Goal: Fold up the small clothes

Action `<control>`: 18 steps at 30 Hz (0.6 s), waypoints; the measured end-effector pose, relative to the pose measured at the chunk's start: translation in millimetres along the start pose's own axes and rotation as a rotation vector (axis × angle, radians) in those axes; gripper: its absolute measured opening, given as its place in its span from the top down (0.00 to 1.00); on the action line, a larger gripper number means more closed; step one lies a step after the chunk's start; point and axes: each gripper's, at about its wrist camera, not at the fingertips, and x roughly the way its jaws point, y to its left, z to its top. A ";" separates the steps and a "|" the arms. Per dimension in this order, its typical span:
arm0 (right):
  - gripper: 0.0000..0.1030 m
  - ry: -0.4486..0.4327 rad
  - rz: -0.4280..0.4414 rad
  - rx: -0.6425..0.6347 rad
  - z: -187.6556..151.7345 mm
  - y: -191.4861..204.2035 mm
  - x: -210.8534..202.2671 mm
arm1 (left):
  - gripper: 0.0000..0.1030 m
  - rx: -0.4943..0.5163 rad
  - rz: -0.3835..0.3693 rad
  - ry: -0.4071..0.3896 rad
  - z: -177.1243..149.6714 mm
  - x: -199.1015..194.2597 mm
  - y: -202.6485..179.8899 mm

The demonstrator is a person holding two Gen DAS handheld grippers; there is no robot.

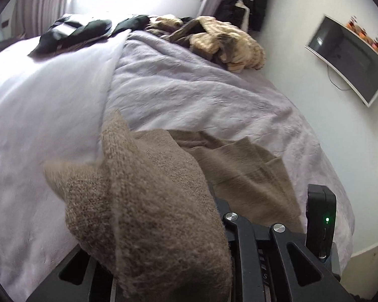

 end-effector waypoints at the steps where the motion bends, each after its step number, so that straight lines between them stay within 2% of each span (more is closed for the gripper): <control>1: 0.87 -0.006 0.045 0.041 2.8 -8.0 -9.8 | 0.78 0.028 -0.006 -0.003 4.4 0.9 -14.3; 3: 0.87 -0.050 0.106 0.139 0.4 -36.3 -32.6 | 0.78 0.100 -0.011 -0.006 12.2 5.7 -46.6; 6: 0.86 -0.124 0.122 0.238 -6.6 -76.4 -64.7 | 0.78 0.213 0.000 0.013 17.7 27.0 -98.3; 10: 0.84 -0.170 0.186 0.376 -23.7 -123.2 -86.2 | 0.78 0.307 -0.018 0.115 11.3 77.1 -149.7; 12: 0.84 -0.168 0.256 0.436 -33.0 -143.8 -88.1 | 0.77 0.338 0.026 0.171 3.3 101.5 -165.6; 13: 0.84 -0.168 0.286 0.454 -35.1 -149.8 -86.6 | 0.74 0.353 0.045 0.195 -0.7 111.2 -171.6; 14: 0.84 -0.169 0.313 0.468 -39.6 -156.5 -86.9 | 0.61 0.361 0.047 0.208 -3.7 116.9 -175.7; 16: 0.84 -0.176 0.354 0.488 -43.3 -169.1 -87.5 | 0.44 0.350 0.004 0.206 -7.0 116.5 -180.3; 17: 0.84 -0.183 0.372 0.498 -45.1 -172.1 -85.9 | 0.39 0.346 -0.011 0.197 -6.7 113.1 -182.6; 18: 0.84 -0.190 0.401 0.519 -46.0 -176.4 -82.2 | 0.37 0.350 -0.024 0.186 -5.9 108.6 -185.1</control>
